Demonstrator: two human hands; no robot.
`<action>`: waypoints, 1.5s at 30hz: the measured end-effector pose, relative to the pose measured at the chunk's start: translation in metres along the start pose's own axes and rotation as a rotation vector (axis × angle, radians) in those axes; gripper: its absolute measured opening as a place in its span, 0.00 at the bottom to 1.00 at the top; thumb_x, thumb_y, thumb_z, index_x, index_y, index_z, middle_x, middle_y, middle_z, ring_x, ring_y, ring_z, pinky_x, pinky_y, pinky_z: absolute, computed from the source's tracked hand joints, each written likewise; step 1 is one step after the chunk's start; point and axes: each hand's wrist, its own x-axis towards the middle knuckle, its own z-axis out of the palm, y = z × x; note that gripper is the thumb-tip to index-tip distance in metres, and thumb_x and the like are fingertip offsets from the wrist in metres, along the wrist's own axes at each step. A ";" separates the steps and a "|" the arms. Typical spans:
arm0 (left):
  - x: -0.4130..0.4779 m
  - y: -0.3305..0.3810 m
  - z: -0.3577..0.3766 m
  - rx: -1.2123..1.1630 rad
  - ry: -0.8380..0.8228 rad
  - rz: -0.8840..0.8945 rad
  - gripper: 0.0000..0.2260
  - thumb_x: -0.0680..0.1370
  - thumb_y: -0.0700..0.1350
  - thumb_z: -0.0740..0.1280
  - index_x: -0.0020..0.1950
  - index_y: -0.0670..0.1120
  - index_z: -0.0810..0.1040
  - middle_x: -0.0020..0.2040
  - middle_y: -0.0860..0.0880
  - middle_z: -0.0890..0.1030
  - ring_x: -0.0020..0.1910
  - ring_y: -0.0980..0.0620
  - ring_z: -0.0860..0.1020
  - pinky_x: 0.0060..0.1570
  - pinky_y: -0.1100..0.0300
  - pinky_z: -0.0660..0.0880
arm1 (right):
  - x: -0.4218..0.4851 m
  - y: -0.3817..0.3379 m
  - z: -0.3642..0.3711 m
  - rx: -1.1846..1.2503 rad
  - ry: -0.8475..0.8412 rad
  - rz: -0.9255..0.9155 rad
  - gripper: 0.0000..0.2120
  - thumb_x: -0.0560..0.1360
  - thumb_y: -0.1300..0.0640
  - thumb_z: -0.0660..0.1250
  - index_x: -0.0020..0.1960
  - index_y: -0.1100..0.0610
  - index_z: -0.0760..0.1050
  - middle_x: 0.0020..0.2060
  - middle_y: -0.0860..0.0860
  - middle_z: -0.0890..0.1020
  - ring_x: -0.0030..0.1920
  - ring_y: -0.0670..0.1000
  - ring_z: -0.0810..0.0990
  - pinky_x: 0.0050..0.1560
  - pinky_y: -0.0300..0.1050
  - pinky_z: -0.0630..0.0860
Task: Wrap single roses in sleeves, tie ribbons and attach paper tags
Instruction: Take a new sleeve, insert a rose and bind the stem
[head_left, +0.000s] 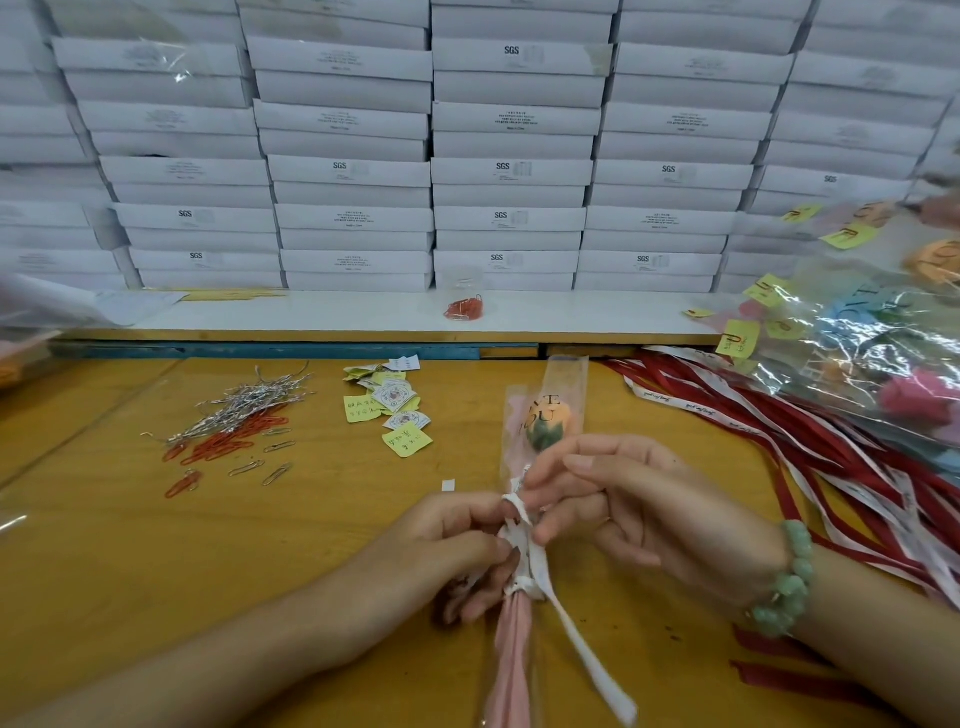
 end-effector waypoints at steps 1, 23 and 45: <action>-0.001 0.000 -0.001 -0.020 -0.011 -0.001 0.08 0.75 0.45 0.62 0.37 0.50 0.76 0.30 0.48 0.73 0.27 0.52 0.68 0.28 0.64 0.66 | 0.000 0.000 0.001 -0.019 -0.014 -0.004 0.12 0.77 0.56 0.62 0.50 0.62 0.79 0.48 0.62 0.83 0.41 0.51 0.85 0.17 0.32 0.62; 0.007 -0.020 -0.009 -0.112 0.042 0.061 0.18 0.79 0.53 0.65 0.52 0.39 0.82 0.30 0.50 0.73 0.24 0.55 0.68 0.27 0.66 0.66 | -0.006 0.007 0.013 -0.788 0.220 -0.233 0.09 0.76 0.60 0.67 0.53 0.49 0.80 0.48 0.40 0.82 0.46 0.45 0.81 0.31 0.43 0.76; 0.005 -0.009 -0.007 -0.296 0.121 0.047 0.08 0.76 0.46 0.67 0.40 0.48 0.84 0.30 0.47 0.78 0.28 0.56 0.74 0.26 0.67 0.69 | -0.007 0.012 0.011 -0.614 0.196 -0.226 0.03 0.77 0.57 0.61 0.44 0.54 0.70 0.29 0.53 0.68 0.31 0.55 0.65 0.33 0.51 0.65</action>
